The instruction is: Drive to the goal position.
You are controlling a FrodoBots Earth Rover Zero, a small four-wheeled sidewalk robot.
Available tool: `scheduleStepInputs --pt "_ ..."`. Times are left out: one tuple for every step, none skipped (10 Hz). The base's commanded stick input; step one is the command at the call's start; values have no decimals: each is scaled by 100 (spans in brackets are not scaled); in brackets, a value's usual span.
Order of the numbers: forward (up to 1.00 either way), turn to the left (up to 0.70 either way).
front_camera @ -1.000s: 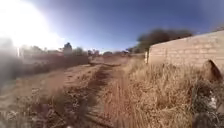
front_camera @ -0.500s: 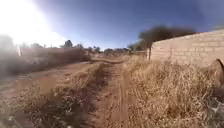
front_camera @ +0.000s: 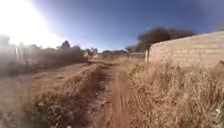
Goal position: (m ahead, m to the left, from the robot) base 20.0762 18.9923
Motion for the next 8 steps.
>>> scheduleStepInputs --pt "50 0" --pt "50 0" --pt "50 0" --pt "50 0" --pt "50 0" --pt "50 0" --pt "50 0" --pt "50 0"
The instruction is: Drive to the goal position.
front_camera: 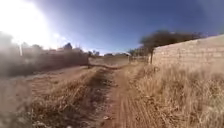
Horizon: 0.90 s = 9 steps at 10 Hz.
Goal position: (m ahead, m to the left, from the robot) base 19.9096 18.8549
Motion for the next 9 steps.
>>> scheduleStepInputs --pt "50 0" --pt "50 -9" --pt "50 -25" --pt "50 -48" --pt "50 -12" --pt "50 0" --pt "50 0" --pt "50 0" --pt "50 0"
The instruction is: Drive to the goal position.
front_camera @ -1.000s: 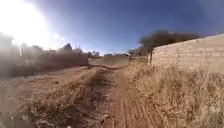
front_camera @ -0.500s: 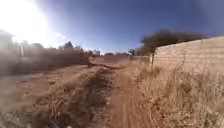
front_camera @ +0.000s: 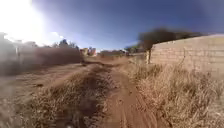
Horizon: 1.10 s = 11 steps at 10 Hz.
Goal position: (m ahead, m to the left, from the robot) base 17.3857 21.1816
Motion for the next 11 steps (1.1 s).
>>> scheduleStepInputs --pt "50 0" --pt "50 -3" --pt "50 -48" --pt "50 -10" --pt "50 0" --pt "50 0" --pt "50 0" --pt "50 0" --pt "50 0" --pt "50 0" --pt "50 0"
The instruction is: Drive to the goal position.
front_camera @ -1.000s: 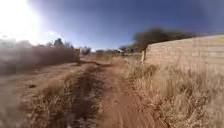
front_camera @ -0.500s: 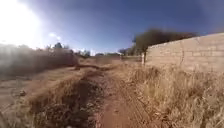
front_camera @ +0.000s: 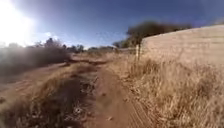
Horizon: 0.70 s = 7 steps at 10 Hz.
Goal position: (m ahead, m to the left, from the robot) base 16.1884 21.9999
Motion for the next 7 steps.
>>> scheduleStepInputs --pt "50 0" --pt "50 0" --pt "50 0" --pt "50 0" --pt "50 0" --pt "50 0" --pt "50 0"
